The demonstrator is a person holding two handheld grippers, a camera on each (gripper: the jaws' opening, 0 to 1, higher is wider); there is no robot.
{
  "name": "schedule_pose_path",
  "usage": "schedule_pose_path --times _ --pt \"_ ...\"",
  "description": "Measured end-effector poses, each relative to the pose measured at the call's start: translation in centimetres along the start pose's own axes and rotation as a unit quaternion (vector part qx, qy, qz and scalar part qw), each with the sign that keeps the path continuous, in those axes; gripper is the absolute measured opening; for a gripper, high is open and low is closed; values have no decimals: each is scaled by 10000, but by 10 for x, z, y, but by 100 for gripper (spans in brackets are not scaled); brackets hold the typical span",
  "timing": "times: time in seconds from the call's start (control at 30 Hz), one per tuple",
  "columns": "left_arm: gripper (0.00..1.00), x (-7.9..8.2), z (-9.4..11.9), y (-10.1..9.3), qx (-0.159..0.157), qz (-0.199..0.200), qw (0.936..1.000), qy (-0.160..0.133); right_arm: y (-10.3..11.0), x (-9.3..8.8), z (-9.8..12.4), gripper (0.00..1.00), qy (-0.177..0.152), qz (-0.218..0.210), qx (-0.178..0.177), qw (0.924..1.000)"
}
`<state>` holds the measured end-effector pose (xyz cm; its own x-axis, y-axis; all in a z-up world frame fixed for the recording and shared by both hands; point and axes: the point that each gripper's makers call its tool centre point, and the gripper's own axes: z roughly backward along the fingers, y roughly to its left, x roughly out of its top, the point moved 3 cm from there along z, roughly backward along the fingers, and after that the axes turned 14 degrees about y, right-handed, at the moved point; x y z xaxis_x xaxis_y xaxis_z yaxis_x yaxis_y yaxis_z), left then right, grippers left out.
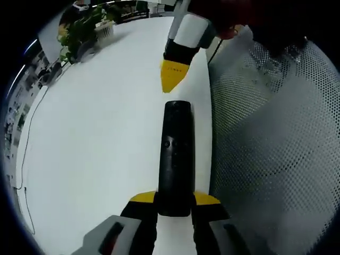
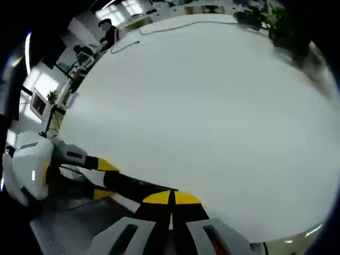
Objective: Press the specified remote control buttons in sequence, fully releasing each button before pressing the next.
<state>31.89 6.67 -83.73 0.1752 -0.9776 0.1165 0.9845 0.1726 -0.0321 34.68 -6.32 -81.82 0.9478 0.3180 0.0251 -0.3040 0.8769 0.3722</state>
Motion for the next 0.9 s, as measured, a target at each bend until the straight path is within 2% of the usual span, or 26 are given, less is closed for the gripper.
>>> schedule_pose_path --times 0.1,0.17,0.3,0.57,0.67,0.8,0.9 --pt "24 0 0 0 6 -38 10000 -22 3 -4 -7 0 210 -54 103 9997" --pt "24 0 0 1 8 -73 10000 -44 5 -3 -9 0 224 -28 146 9996" --pt "24 -1 0 1 -6 -63 9999 -112 5 -6 -13 0 350 -16 65 9994" --pt "24 0 -1 1 19 -103 9999 -80 4 -7 -13 0 309 -59 125 9994" --pt "24 0 -1 1 12 -105 9999 -87 5 -7 -14 0 240 381 -140 9989" --pt "24 0 0 2 -88 20 9999 -143 6 -8 -14 0 221 370 -164 9989" --pt "25 -1 0 1 -110 30 9997 -203 4 -7 -13 0 205 215 -35 9996"
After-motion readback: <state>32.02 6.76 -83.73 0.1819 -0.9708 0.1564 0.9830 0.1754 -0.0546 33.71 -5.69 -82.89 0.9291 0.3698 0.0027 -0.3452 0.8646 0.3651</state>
